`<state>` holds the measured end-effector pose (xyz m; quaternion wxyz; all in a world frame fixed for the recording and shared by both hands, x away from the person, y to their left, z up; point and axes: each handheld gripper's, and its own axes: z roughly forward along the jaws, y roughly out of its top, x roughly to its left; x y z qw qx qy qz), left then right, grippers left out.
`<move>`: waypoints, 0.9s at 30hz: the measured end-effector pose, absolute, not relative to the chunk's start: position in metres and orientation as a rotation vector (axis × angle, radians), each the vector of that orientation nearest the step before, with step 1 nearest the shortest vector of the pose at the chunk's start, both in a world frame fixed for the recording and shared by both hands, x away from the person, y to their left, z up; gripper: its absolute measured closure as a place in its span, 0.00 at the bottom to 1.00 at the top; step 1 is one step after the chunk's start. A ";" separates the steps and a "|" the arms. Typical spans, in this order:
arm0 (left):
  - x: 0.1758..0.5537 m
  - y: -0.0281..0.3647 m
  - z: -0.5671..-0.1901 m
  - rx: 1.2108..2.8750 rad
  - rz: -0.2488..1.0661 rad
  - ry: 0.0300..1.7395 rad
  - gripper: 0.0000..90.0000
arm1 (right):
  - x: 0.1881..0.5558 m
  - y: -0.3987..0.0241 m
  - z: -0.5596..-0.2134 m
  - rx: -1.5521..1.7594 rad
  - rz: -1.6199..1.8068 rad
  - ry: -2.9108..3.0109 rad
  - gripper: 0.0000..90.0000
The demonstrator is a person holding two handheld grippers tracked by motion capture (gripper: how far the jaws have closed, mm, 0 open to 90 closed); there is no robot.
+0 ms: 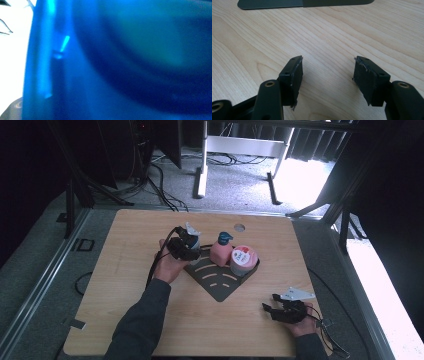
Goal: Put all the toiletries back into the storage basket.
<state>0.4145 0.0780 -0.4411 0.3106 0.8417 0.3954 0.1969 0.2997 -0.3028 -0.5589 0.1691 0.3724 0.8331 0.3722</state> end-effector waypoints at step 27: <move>0.442 0.054 -0.459 2.221 0.510 1.031 0.61 | 0.300 -0.303 -0.559 1.056 1.059 2.370 0.44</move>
